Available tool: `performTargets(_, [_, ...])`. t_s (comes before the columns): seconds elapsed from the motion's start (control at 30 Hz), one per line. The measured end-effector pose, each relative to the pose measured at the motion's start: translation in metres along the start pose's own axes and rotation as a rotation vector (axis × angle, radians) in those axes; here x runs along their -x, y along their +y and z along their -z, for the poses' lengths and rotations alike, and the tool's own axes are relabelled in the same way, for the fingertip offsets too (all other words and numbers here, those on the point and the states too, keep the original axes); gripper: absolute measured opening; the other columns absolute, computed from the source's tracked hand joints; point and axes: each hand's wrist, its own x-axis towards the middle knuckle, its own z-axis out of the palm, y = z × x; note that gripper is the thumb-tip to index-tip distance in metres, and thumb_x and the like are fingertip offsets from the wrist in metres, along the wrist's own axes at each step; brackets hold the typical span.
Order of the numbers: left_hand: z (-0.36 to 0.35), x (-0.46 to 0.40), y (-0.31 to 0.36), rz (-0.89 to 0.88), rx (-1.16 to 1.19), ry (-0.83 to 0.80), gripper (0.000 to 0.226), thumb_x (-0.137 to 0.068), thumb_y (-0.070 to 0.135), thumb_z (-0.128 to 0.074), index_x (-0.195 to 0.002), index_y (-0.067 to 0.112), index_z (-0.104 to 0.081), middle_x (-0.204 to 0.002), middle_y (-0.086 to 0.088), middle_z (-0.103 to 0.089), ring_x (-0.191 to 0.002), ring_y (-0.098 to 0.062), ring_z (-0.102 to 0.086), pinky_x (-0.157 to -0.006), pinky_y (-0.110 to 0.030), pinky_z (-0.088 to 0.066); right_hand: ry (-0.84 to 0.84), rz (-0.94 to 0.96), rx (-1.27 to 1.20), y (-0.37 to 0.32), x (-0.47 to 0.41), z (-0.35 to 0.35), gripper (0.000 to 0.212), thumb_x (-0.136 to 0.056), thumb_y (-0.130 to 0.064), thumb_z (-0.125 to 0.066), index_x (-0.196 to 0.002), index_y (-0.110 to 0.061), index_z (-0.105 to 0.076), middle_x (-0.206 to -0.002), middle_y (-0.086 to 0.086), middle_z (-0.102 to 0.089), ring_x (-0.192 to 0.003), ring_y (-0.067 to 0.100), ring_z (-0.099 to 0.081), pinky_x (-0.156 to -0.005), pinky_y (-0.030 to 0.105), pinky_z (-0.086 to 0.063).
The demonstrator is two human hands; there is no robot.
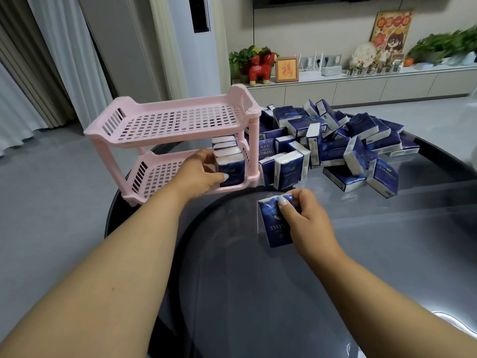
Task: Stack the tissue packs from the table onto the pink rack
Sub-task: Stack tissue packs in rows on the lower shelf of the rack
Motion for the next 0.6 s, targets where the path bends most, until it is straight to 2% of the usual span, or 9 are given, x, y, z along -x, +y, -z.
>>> performTargets(0.17, [-0.004,-0.004,-0.007,0.011,0.014,0.015,0.051,-0.077,0.010,-0.078,-0.119,0.015,-0.052,-0.116,-0.001,-0.064,-0.097,-0.017,-0.063,-0.086,-0.033,-0.053,-0.006,0.001,0.013,0.001,-0.002,0.000,0.009,-0.094,-0.029,-0.054,-0.087,-0.023,-0.053,-0.084,-0.001,-0.064,-0.080,0.019,-0.061,-0.073,0.040,-0.050])
performTargets(0.33, [-0.006,-0.001,-0.006,-0.006,-0.017,0.061,0.059,-0.072,0.014,-0.084,-0.120,0.017,-0.050,-0.116,0.003,-0.061,-0.094,-0.015,-0.063,-0.079,-0.026,-0.050,-0.010,-0.006,0.013,0.000,-0.001,0.000,0.009,-0.094,-0.028,-0.053,-0.086,-0.024,-0.053,-0.083,-0.003,-0.064,-0.078,0.016,-0.060,-0.073,0.039,-0.050])
performTargets(0.43, [-0.009,0.000,-0.006,0.000,-0.005,0.109,0.065,-0.067,0.016,-0.088,-0.118,0.018,-0.048,-0.116,0.002,-0.059,-0.095,-0.017,-0.064,-0.083,-0.033,-0.054,-0.014,-0.011,0.006,0.000,-0.001,0.000,0.009,-0.095,-0.028,-0.053,-0.086,-0.025,-0.052,-0.082,-0.005,-0.064,-0.076,0.014,-0.060,-0.071,0.037,-0.050])
performTargets(0.6, [-0.017,-0.003,-0.006,0.007,-0.022,0.187,0.070,-0.063,0.018,-0.090,-0.116,0.018,-0.045,-0.109,0.002,-0.059,-0.093,-0.016,-0.059,-0.083,-0.028,-0.048,-0.015,-0.016,0.002,0.000,-0.001,-0.001,0.009,-0.094,-0.028,-0.053,-0.086,-0.024,-0.052,-0.083,-0.004,-0.064,-0.077,0.015,-0.061,-0.069,0.036,-0.051])
